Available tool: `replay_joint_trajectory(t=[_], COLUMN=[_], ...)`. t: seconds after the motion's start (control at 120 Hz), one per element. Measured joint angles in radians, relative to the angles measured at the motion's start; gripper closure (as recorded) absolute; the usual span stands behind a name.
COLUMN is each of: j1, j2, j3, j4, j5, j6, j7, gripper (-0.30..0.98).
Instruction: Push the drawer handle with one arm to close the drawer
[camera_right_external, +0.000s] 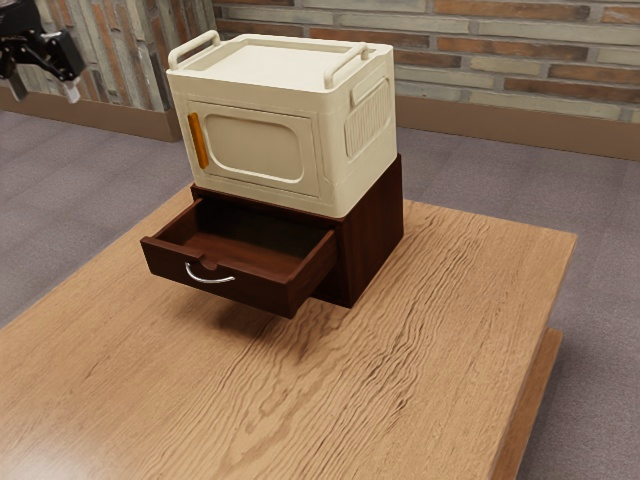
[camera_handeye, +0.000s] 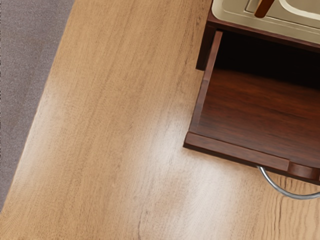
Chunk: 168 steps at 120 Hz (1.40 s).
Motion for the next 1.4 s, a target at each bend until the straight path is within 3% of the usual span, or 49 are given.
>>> replay_joint_trajectory(t=[0.208,0.308,0.383,0.675,0.808,0.95,1.083,1.258,1.333,1.4], j1=[-0.002,-0.005,-0.015,-0.023,-0.019,-0.017,-0.02,-0.046,-0.071,-0.098], j2=[-0.008,-0.052,-0.065,0.004,0.008,-0.18,-0.503,-0.862,-0.955,-0.977], j3=[-0.002,-0.035,-0.065,-0.121,-0.118,-0.12,-0.128,-0.146,-0.134,-0.124], j4=[0.013,0.185,0.231,0.236,0.209,-0.074,-0.491,-1.045,-1.204,-1.302], j5=[0.002,0.006,0.005,-0.007,-0.043,-0.062,-0.063,0.005,0.037,0.114], j6=[-0.002,-0.056,-0.095,-0.132,-0.127,-0.117,-0.042,0.015,0.057,0.137], j7=[0.007,0.008,0.007,0.006,0.005,0.005,0.004,0.001,-0.002,0.027], gripper=[0.02,0.02,0.02,0.02,0.02,0.02,0.02,0.02,0.02,0.02])
